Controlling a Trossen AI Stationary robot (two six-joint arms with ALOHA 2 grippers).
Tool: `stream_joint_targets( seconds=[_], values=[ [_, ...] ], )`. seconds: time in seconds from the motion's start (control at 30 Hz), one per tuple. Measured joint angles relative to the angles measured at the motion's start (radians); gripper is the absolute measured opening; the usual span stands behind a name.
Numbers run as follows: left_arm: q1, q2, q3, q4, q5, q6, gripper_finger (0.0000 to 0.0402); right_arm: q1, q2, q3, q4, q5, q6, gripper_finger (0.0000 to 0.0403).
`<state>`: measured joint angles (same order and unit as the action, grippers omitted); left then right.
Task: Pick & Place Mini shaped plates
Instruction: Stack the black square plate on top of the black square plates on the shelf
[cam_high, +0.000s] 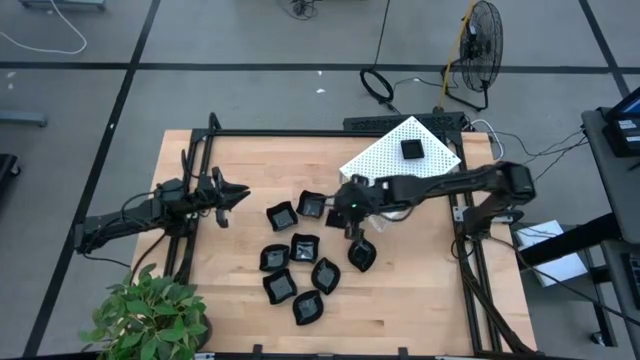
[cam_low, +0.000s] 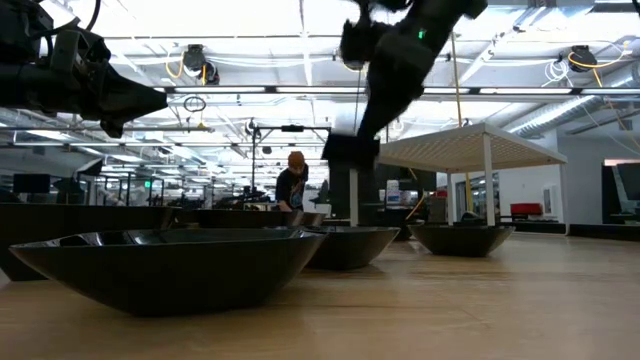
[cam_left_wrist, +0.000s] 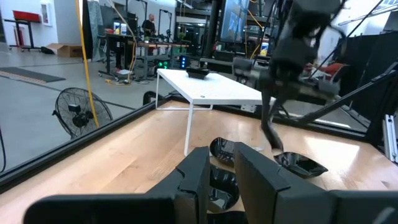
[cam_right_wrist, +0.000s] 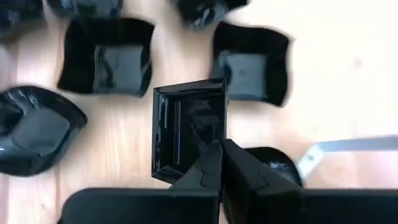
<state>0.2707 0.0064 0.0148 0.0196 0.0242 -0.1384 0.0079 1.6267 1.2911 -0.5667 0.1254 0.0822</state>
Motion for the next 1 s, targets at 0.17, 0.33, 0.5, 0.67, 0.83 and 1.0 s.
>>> stream_joint_targets(
  seconds=[0.17,0.33,0.5,0.67,0.83,1.0],
  values=[
    [0.0,0.0,0.0,0.0,0.0,0.0,0.0076,-0.014,-0.109,0.0,-0.085,0.083,0.049,0.0],
    [0.0,0.0,0.0,0.0,0.0,0.0,0.0077,-0.068,-0.218,0.0,-0.165,0.16,0.099,0.0],
    [0.0,0.0,0.0,0.0,0.0,0.0,0.0077,-0.167,-0.321,0.0,-0.258,0.302,0.21,0.0],
    [0.0,0.0,0.0,0.0,0.0,0.0,0.0076,-0.287,-0.393,0.0,-0.401,0.512,0.356,0.0],
    [0.0,0.0,0.0,0.0,0.0,0.0,0.0076,-0.407,-0.421,-0.016,-0.499,0.505,0.45,0.0],
    [0.0,0.0,0.0,0.0,0.0,0.0,0.0077,-0.487,-0.429,-0.068,-0.5,0.439,0.456,0.0]
  ],
)
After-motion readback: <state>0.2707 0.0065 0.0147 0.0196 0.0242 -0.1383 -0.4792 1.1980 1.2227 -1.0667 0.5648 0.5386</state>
